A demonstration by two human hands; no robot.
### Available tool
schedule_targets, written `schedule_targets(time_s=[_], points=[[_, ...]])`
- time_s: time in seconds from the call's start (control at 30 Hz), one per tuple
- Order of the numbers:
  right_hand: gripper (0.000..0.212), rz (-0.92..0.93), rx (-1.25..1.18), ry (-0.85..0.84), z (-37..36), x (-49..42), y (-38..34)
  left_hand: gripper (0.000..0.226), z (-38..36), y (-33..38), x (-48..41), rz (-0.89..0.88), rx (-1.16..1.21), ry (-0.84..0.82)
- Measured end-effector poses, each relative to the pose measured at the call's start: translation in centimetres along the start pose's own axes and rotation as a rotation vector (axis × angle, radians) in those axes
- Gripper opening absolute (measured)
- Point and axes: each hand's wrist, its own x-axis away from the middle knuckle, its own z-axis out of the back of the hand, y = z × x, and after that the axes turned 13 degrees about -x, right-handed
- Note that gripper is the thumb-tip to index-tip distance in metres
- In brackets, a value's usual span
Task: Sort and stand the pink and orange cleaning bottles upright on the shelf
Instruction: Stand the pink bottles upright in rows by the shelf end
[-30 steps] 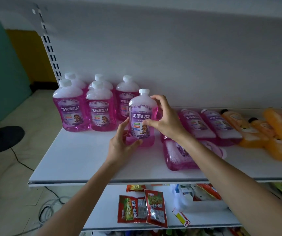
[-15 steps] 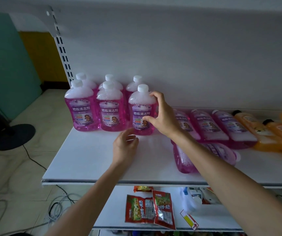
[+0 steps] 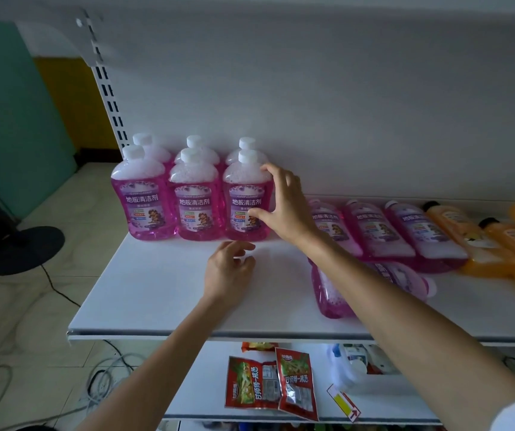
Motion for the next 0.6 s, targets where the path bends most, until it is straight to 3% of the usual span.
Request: schedule_targets(time_s=[0.13,0.27,0.43,0.6], points=[[0.075,0.027,0.054,-0.066,2.2,0.6,1.4,0.023,-0.3,0.3,0.0,-0.034,-0.158,-0.058],[0.059,-0.071,0.103,-0.002,6.5,1.2,4.2,0.026,-1.6,1.5,-0.7,-0.076,-0.356,-0.123],[0.044,-0.176,0.088,0.003,11.1,2.4,7.6,0.026,-4.1,5.0,-1.6,-0.028,-0.217,-0.183],[0.045,-0.313,0.093,-0.081,12.5,2.3,9.3,0.064,-5.5,7.8,-1.8,0.032,-0.156,-0.257]])
